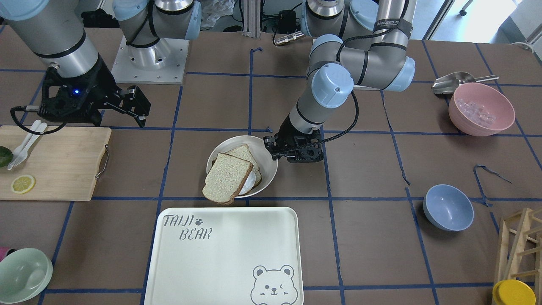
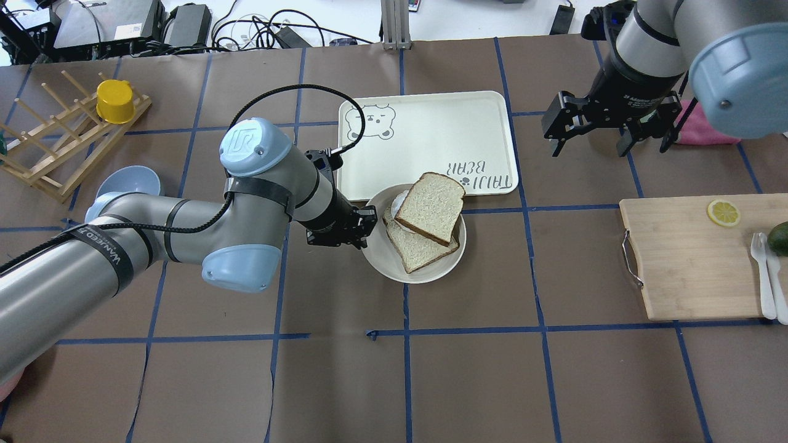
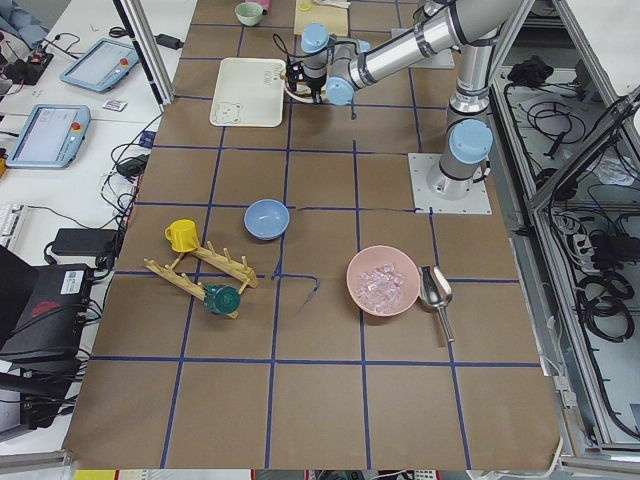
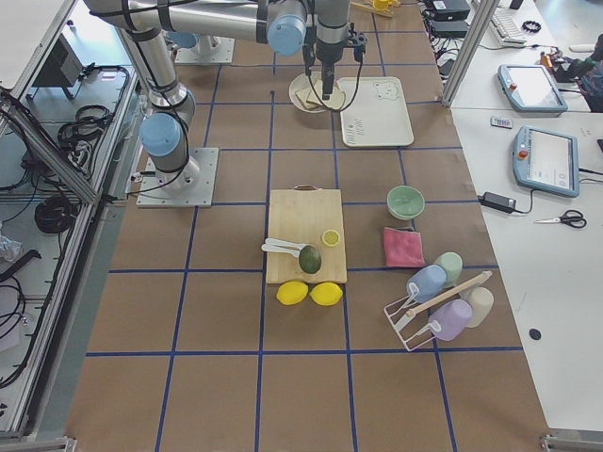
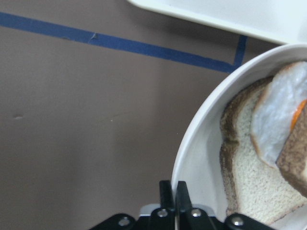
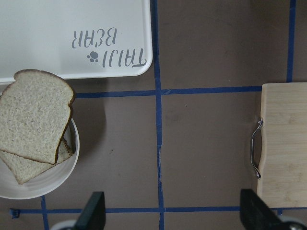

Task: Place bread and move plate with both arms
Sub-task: 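Slide the plate with the left gripper onto the bear tray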

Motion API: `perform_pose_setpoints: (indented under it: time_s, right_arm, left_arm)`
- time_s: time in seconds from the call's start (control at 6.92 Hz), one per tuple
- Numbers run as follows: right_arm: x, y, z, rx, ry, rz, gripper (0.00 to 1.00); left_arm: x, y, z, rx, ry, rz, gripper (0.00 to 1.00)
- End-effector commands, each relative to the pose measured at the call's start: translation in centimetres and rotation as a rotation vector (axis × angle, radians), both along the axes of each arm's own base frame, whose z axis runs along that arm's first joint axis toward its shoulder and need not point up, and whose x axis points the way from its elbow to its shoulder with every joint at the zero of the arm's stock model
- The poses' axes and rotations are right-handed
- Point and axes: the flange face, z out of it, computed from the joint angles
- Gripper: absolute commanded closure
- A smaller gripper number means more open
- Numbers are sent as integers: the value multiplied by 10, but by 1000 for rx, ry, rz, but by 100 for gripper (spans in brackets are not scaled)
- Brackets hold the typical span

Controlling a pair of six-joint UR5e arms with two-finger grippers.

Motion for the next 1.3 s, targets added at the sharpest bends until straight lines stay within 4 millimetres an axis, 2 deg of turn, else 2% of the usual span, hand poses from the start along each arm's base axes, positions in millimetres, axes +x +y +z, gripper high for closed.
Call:
perform_pose_setpoints:
  time_s: [0.0, 0.29, 0.43, 0.58, 0.72, 0.87, 1.16]
  right_arm:
    - [0, 0, -1, 1, 0, 0, 0]
    - [0, 0, -1, 3, 1, 0, 0]
    - [0, 1, -2, 5, 3, 0, 0]
    - [1, 1, -2, 5, 3, 2, 0]
    - [0, 4, -7, 15, 1, -1, 0]
    - [0, 5, -8, 18, 0, 0, 0]
    - [0, 5, -8, 18, 3, 0, 0]
  left_arm:
    - [38, -42, 29, -13, 68, 64, 96]
    - [36, -99, 86, -48, 68, 55, 96]
    - [35, -135, 94, -79, 70, 64, 96]
    - [33, -172, 87, -88, 69, 73, 96]
    - [31, -205, 71, -87, 69, 77, 96]
    - [29, -229, 44, -76, 67, 73, 96]
    - [28, -247, -5, -64, 65, 74, 96]
